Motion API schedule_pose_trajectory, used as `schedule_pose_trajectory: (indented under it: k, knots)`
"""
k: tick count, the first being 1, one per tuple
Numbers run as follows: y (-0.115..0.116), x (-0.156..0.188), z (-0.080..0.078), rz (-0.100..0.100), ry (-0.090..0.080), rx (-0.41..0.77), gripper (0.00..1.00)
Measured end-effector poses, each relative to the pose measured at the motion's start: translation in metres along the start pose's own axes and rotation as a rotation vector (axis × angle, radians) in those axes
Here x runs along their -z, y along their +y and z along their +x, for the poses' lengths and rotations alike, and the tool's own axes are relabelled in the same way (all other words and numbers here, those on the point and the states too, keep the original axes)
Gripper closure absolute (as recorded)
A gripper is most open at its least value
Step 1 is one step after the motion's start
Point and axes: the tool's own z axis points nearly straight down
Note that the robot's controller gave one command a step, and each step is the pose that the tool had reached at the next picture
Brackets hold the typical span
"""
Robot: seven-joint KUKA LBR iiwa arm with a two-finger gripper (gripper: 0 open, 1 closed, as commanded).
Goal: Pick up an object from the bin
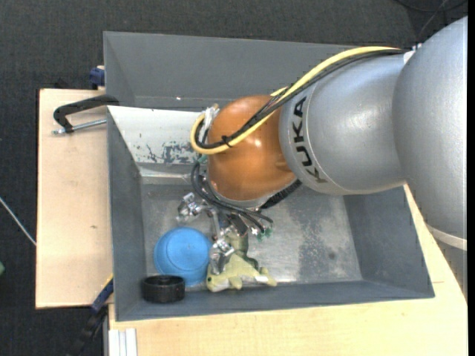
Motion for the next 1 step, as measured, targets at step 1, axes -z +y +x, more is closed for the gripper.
schedule_pose_trajectory:
  k: [1]
  knots:
    - [-0.0145,-0.0487,0.0151,0.007,-0.045,0.037,0.00]
